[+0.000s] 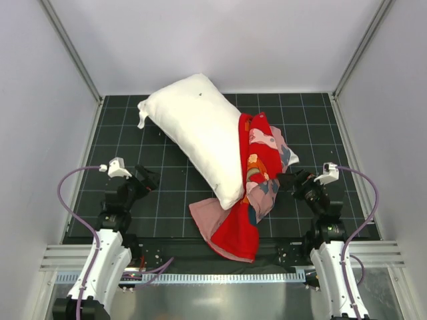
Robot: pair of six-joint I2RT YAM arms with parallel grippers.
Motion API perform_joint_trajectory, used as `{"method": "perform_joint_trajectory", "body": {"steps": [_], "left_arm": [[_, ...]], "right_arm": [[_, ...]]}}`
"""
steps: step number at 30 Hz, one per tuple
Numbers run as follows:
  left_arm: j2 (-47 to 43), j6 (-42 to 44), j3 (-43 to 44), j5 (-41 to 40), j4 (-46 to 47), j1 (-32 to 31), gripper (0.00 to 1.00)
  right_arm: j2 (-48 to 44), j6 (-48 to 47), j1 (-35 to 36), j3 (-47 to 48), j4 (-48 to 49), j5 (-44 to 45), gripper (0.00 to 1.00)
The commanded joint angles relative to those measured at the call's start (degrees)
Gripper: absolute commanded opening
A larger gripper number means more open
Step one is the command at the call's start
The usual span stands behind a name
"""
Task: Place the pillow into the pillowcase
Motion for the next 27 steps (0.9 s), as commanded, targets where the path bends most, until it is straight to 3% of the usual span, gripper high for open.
{"method": "perform_joint_trajectory", "body": {"steps": [1, 6, 11, 18, 23, 27], "left_arm": [[0.5, 0.5, 0.2, 2.7, 3.2, 0.1, 1.00], [0.1, 0.9, 0.1, 3.1, 3.3, 0.1, 1.00], [0.7, 0.8, -0.1, 3.6, 4.4, 0.0, 1.00], [2.8, 0.9, 0.3, 4.5, 5.1, 0.0, 0.99], [1.7, 1.0, -0.1, 4.3, 5.1, 0.0, 0.99], [1.4, 1.0, -0.2, 4.2, 5.0, 0.0, 0.99]], "right_arm": [[-0.5, -1.1, -0.1, 0.5, 2.8, -0.9, 1.00], [-4.8, -2.8, -0.1, 1.4, 0.3, -3.0, 0.99], [-11.1, 1.8, -0.1, 5.0, -2.3, -6.2, 1.00], [2.5, 6.9, 0.7, 16.0, -4.1, -11.9, 1.00], [8.4, 8.8, 8.7, 16.7, -1.6, -3.4, 1.00], [15.8, 6.5, 22.2, 19.7, -1.4, 11.1, 1.00]]}}
